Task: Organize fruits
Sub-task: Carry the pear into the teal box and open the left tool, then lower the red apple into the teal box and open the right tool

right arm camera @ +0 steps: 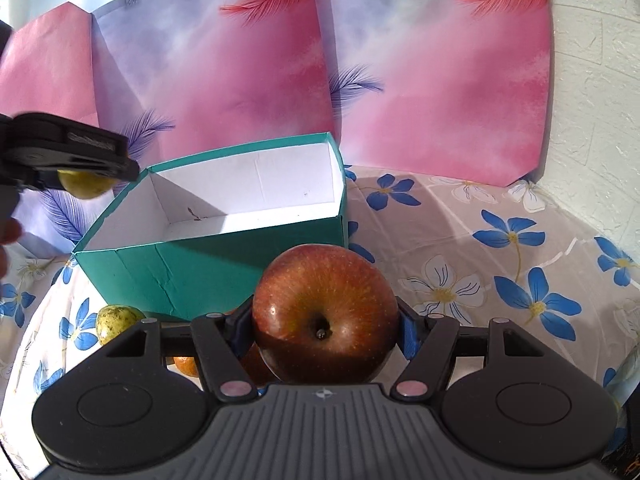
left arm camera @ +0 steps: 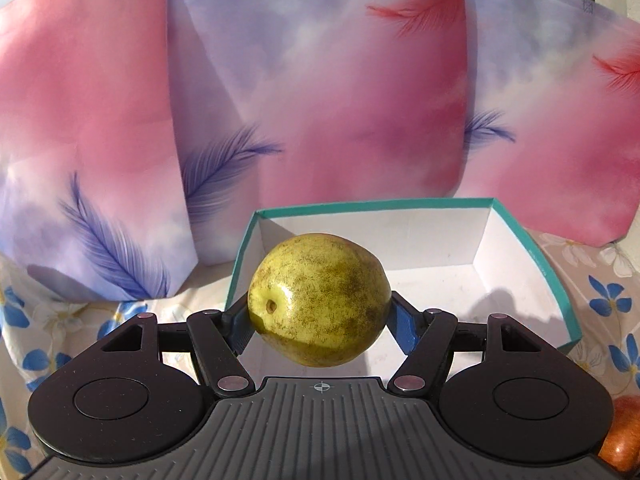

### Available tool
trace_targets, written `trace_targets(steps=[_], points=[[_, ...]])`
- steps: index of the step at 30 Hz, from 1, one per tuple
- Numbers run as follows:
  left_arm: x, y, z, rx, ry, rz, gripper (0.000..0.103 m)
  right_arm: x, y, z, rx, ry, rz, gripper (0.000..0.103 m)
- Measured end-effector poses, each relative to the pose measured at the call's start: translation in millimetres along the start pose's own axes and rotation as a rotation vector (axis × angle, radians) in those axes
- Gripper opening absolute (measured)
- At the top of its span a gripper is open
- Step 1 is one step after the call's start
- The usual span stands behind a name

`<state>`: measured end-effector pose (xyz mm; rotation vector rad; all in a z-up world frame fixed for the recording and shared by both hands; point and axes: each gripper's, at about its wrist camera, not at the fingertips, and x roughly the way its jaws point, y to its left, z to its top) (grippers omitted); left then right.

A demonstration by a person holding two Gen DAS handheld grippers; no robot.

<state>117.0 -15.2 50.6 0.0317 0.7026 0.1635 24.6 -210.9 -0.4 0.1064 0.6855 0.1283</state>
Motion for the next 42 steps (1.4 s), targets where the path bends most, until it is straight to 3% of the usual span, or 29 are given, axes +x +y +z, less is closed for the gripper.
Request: trace_targets(steps=[5,12,18,23,26,29,34,36,42], points=[[30,-5,-6,0.003,0.056,0.024,0.072,-6,-1,-1,-0.005,-0.023,-0.020,0.067],[76,-14,-20,-0.005,0.204,0.019,0.072,-13,1,3,-0.014,-0.055,-0.025,0.067],[90,-13,-32,-0.027,0.252,0.020,0.073,-15,3,4,-0.026,-0.079,-0.032,0.067],[89,-13,-31,-0.026,0.234,0.026,0.072,-11,5,7,-0.026,-0.081,-0.031,0.067],[85,-12,-28,-0.011,0.211,0.052,0.079,-8,7,10,-0.031,-0.087,-0.034,0.067],[75,-7,-28,-0.016,0.203,0.040,0.080,-4,10,14,-0.038,-0.090,-0.030,0.067],[31,10,-28,-0.043,0.122,0.031,0.087,2,17,21,-0.055,-0.105,-0.018,0.067],[8,20,-28,-0.076,0.073,0.025,0.095,4,21,26,-0.071,-0.117,-0.014,0.067],[-35,39,-27,-0.118,-0.005,0.031,0.095,24,40,43,-0.125,-0.201,-0.022,0.067]])
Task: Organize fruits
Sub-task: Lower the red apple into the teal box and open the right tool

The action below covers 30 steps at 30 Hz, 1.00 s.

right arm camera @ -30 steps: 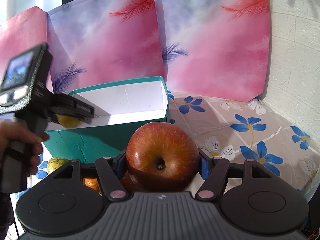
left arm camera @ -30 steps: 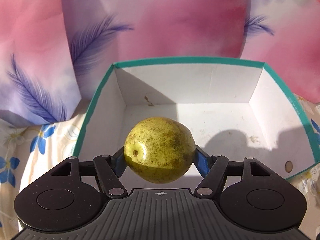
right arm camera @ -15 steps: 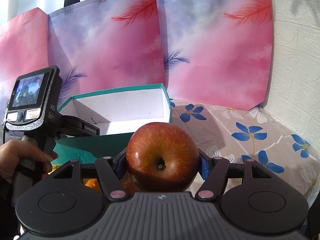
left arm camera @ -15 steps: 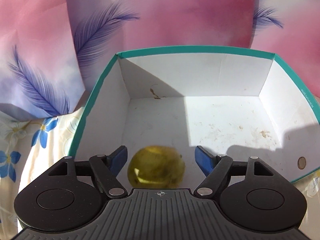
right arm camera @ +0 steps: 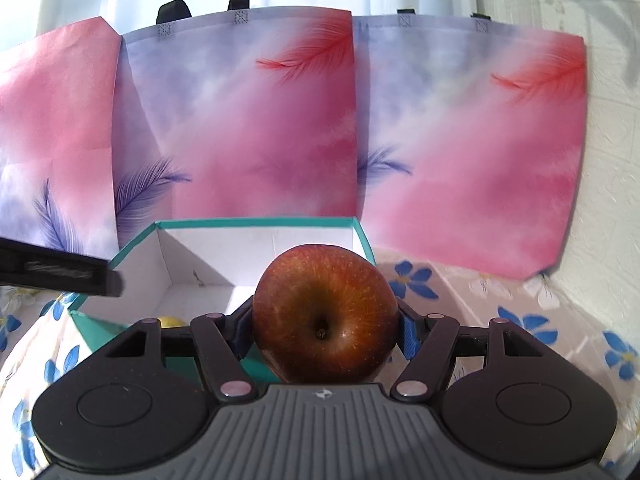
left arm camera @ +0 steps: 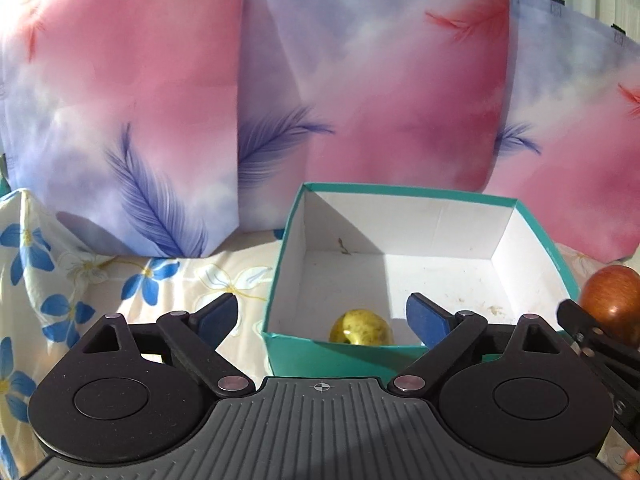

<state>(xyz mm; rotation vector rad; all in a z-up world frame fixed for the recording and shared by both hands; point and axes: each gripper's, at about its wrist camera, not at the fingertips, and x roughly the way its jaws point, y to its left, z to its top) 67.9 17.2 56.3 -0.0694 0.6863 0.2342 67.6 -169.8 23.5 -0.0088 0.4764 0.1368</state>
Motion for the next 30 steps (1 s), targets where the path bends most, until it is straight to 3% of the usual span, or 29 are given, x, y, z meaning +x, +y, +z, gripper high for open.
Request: trace_targets(steps=[11,15,30], points=[[-3,17,-3,-0.023,0.024,0.053,0.095,67,19,-2,-0.061,0.012,-0.055,0.067],[-3,16,-4,-0.018,0.027,0.050,0.095,86,16,-7,-0.053,0.104,-0.065,0.067],[-4,11,-9,0.008,0.049,0.041,0.095,94,21,1,-0.119,0.169,-0.066,0.068]])
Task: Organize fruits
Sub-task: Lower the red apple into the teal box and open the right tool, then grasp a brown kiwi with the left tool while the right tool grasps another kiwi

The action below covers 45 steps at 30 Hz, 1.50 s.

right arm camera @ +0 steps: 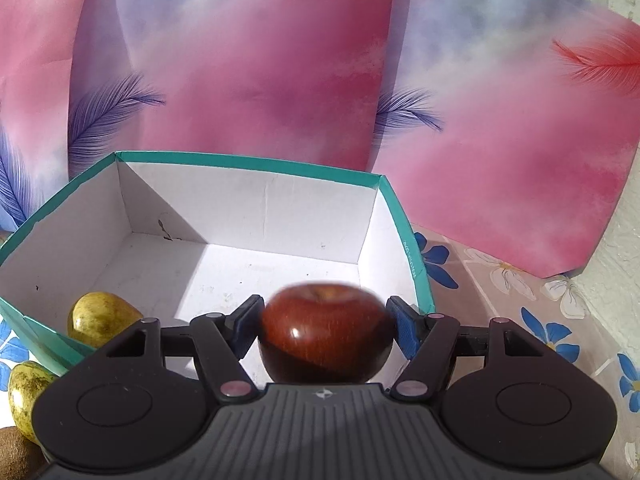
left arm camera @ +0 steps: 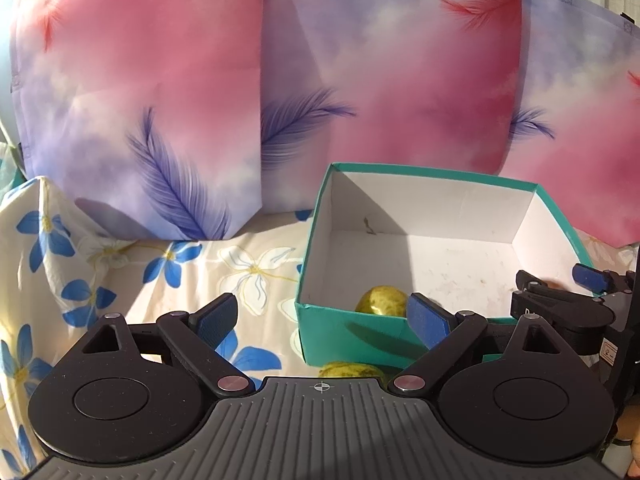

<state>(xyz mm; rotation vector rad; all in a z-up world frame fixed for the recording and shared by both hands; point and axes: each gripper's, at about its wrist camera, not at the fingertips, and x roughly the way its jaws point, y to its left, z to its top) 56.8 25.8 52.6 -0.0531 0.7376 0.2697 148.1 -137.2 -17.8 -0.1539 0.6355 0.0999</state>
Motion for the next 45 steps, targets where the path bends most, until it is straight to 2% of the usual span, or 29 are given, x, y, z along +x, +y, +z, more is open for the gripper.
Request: trace_targets(steps=[3,6,7,8,11,12,13,15,20,24,28,33,36,39,41,45], points=[[0,0,-1,0.005,0.001,-0.002,0.095,-7,-5,-1,-0.002,-0.024,-0.013,0.068],[1,-1,-5,0.017,0.004,0.005,0.095,-25,-13,-2,0.031,-0.066,0.014,0.077],[2,-1,-6,0.021,0.011,0.006,0.095,-34,-15,-3,0.042,-0.092,0.017,0.085],[3,-1,-8,0.021,0.017,0.004,0.095,-45,-16,-5,0.050,-0.123,0.009,0.088],[1,1,-15,0.027,-0.005,-0.020,0.095,-81,-20,-12,0.064,-0.217,-0.001,0.091],[0,2,-19,0.036,-0.014,-0.025,0.095,-91,-22,-16,0.078,-0.231,0.002,0.098],[-1,2,-23,0.046,-0.020,-0.027,0.095,-101,-24,-20,0.087,-0.243,0.023,0.101],[-3,2,-35,0.068,-0.031,-0.034,0.095,-122,-26,-33,0.111,-0.286,0.065,0.101],[-7,-1,-71,0.116,-0.040,-0.087,0.094,-159,-32,-54,0.173,-0.357,0.063,0.103],[-3,-6,-99,0.173,-0.021,-0.122,0.090,-164,-29,-61,0.160,-0.325,0.086,0.103],[8,-5,-114,0.175,0.030,-0.103,0.083,-169,-22,-68,0.132,-0.308,0.100,0.103],[20,3,-116,0.127,0.052,-0.117,0.083,-174,-16,-73,0.107,-0.299,0.087,0.103],[27,3,-118,0.138,0.053,-0.094,0.083,-174,-16,-75,0.104,-0.277,0.083,0.103],[41,5,-121,0.133,0.091,-0.085,0.082,-176,-17,-76,0.099,-0.271,0.067,0.103],[51,7,-124,0.128,0.136,-0.091,0.076,-175,-18,-77,0.100,-0.266,0.058,0.103],[55,12,-126,0.114,0.131,-0.098,0.072,-173,-21,-80,0.115,-0.248,0.053,0.103]])
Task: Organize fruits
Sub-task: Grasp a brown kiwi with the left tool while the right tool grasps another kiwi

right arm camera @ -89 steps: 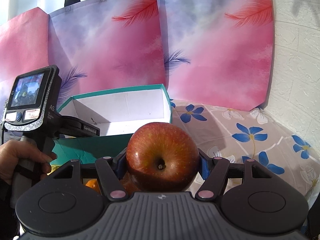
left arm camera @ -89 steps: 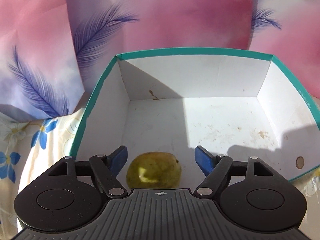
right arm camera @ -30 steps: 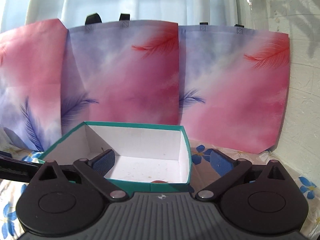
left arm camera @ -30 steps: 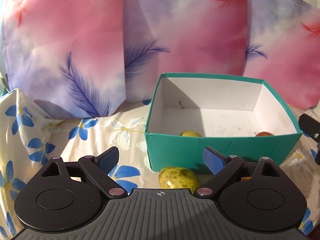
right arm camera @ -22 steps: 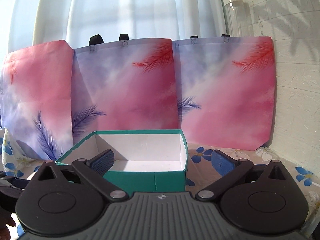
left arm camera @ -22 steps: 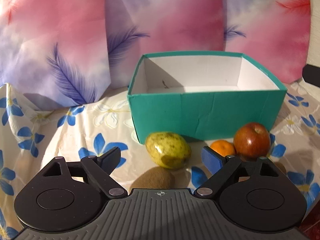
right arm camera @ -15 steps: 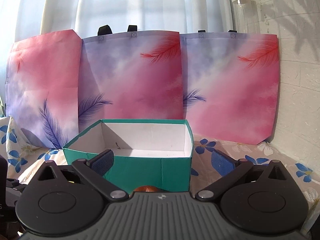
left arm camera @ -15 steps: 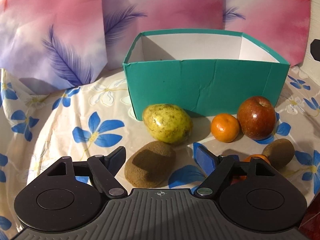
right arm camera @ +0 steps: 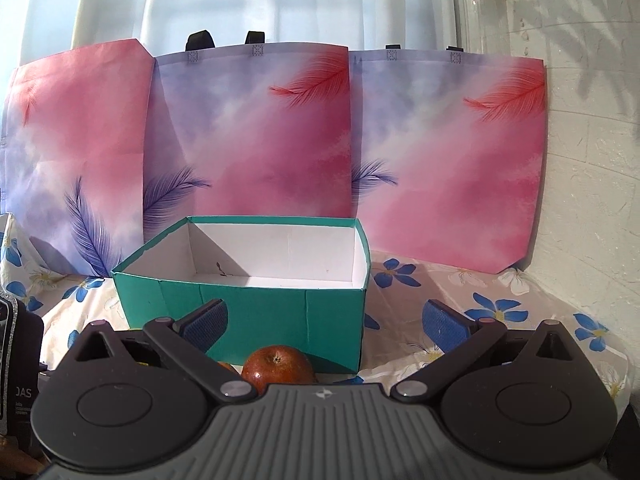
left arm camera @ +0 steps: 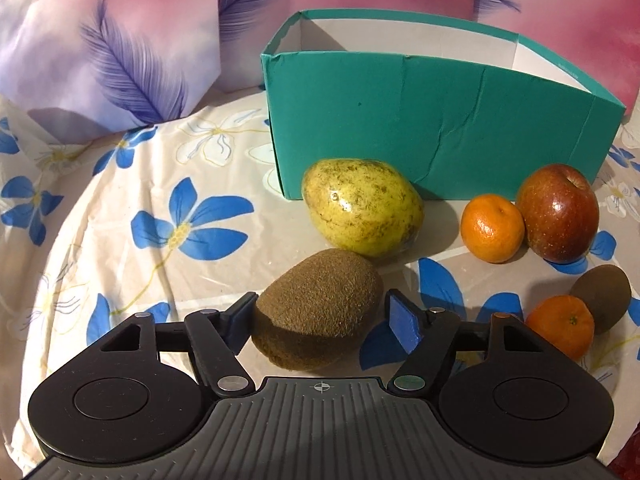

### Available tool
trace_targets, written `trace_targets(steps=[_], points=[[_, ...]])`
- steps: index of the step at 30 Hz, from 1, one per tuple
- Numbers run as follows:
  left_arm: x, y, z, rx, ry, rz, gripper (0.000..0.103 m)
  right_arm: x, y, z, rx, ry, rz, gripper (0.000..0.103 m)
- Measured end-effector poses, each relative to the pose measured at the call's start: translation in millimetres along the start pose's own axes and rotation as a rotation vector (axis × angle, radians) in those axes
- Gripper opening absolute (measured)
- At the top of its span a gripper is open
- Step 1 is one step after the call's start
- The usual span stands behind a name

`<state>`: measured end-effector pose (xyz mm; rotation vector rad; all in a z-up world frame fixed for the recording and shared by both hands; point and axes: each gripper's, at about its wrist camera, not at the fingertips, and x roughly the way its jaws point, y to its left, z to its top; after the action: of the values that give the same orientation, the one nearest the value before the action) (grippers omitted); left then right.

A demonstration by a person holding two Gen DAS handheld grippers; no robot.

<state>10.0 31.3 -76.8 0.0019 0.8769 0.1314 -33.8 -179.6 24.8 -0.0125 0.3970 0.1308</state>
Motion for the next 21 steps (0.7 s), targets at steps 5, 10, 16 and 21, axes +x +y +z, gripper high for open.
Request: trace_targets(steps=[5,10,16,21], points=[[-2,3,-2,0.021,-0.017,-0.019,0.070,4,-1,-7,-0.001,0.036,-0.012,0.103],[-25,4,-2,0.007,-0.027,-0.062,0.070,13,0,-18,-0.017,0.093,-0.015,0.102],[-59,-2,10,0.004,-0.076,-0.128,0.070,35,6,-31,-0.040,0.172,-0.005,0.098],[-78,-8,13,0.020,-0.116,-0.142,0.070,50,9,-42,-0.060,0.271,0.030,0.091]])
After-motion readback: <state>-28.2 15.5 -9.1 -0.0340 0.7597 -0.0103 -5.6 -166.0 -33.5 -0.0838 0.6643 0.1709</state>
